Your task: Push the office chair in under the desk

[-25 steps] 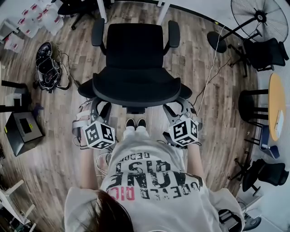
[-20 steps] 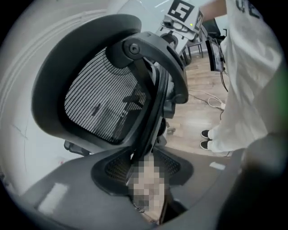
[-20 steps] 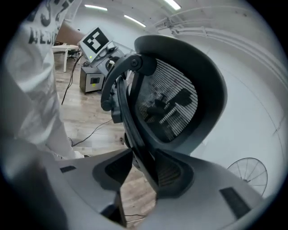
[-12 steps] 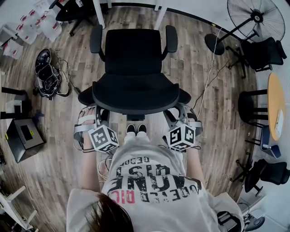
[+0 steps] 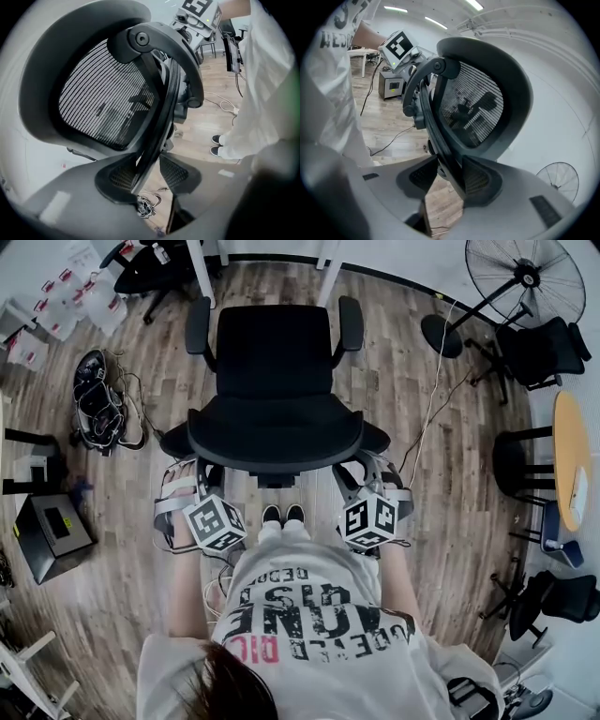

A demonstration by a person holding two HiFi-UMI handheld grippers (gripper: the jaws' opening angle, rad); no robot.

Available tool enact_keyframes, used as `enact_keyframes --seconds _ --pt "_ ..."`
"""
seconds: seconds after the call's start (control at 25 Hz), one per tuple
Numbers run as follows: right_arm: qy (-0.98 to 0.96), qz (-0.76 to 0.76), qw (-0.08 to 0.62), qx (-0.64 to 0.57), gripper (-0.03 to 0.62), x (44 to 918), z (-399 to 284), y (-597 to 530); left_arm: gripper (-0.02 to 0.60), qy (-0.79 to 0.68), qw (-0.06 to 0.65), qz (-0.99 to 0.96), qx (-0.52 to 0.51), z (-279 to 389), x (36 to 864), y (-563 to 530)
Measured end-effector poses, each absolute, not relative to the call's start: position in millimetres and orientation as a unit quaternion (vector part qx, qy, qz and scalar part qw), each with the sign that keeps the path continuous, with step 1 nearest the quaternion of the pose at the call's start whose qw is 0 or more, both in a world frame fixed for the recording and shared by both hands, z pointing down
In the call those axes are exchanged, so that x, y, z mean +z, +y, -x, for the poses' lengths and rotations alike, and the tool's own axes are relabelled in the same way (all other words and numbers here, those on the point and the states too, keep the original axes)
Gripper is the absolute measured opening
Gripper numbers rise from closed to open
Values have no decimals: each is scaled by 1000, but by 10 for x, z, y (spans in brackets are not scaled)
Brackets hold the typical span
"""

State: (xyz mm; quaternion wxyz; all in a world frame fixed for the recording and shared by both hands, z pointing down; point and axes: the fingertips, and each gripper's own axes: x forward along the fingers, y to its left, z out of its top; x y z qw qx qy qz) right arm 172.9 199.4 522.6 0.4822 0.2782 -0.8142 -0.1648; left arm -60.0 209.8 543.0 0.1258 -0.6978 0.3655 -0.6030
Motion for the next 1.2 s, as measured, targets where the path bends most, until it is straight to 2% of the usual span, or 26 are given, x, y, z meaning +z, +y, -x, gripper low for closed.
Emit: enact_keyframes --seconds 1.2 --pt "-801 -301 488 -174 163 5252 -1841 1025 158 363 154 708 -586 467 5424 1250"
